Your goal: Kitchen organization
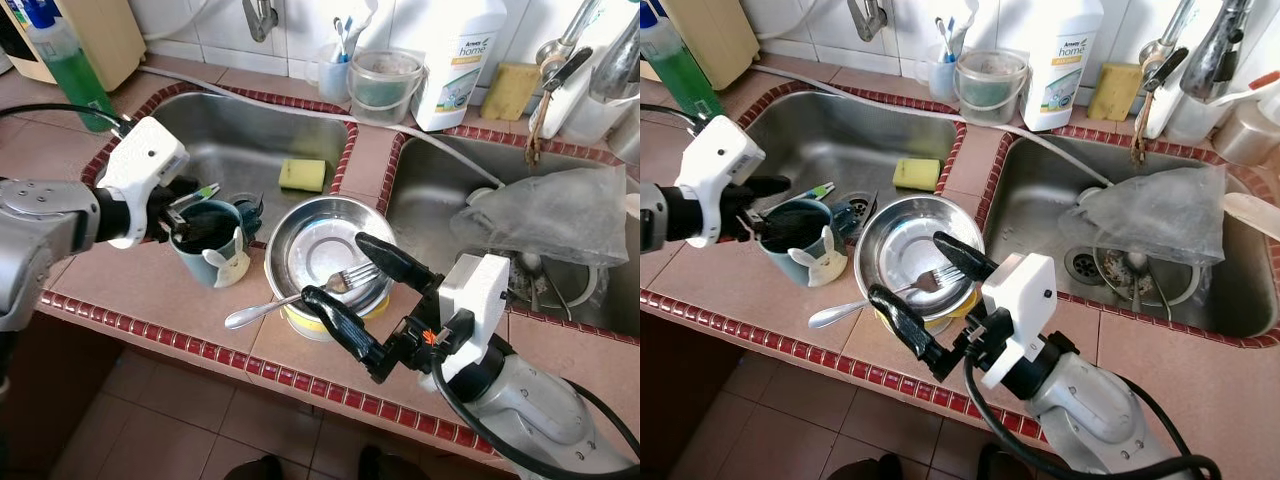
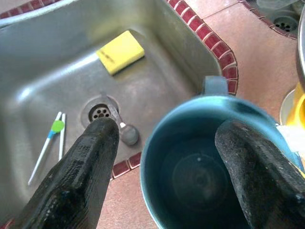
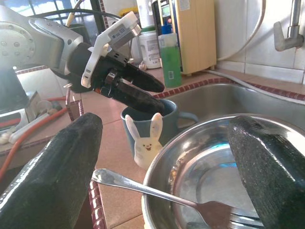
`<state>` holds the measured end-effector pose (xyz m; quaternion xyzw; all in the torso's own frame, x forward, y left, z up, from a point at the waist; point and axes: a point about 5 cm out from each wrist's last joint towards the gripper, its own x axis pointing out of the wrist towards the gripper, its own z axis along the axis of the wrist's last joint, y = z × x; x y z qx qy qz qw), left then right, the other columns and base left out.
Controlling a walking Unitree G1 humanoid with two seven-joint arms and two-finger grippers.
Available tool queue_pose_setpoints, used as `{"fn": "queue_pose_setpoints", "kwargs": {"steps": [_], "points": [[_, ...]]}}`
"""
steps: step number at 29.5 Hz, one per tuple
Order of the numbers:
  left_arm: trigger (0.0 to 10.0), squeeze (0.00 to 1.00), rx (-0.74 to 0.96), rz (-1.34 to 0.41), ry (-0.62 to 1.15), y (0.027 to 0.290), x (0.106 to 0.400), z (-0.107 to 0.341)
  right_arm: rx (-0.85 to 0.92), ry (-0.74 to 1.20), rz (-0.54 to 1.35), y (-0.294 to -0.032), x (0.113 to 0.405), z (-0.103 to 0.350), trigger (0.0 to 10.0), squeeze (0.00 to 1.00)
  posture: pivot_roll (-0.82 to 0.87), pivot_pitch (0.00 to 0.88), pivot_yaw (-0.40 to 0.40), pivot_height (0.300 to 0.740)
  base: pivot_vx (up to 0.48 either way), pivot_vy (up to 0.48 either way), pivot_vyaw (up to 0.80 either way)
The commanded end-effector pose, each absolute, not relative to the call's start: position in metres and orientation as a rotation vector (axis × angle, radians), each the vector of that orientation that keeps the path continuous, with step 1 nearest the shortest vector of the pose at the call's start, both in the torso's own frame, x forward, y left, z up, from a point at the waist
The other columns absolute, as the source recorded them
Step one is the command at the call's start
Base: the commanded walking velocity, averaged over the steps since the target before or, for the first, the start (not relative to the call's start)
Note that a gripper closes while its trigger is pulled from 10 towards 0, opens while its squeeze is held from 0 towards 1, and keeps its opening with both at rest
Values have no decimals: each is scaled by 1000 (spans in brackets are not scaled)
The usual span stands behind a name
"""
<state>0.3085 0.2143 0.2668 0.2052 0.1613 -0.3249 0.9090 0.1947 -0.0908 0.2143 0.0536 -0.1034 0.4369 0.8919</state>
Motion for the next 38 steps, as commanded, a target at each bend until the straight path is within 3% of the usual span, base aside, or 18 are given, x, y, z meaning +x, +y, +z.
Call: {"fn": "queue_pose_setpoints", "kwargs": {"steps": [1, 23, 24, 25, 26, 38], "points": [[10000, 0, 443, -654, 342, 220, 308, 268, 113, -228, 932, -89, 190, 219, 10000, 0, -23, 222, 26, 740, 0, 0, 0], [10000, 0, 483, -653, 429, 226, 300, 250, 136, -219, 952, -88, 187, 222, 10000, 0, -20, 243, 16, 740, 0, 0, 0], [6157, 0, 483, -653, 429, 226, 300, 250, 136, -219, 952, -88, 187, 222, 10000, 0, -20, 243, 16, 740, 0, 0, 0], [1216, 0, 483, -650, 429, 226, 300, 250, 137, -216, 952, -88, 187, 222, 10000, 0, -22, 245, 17, 740, 0, 0, 0], [0, 0, 483, -649, 429, 227, 300, 250, 139, -215, 951, -88, 187, 223, 10000, 0, -22, 246, 18, 740, 0, 0, 0], [0, 0, 484, -676, 423, 226, 299, 251, 146, -216, 932, -90, 188, 224, 10000, 0, -25, 247, 22, 740, 0, 0, 0]]}}
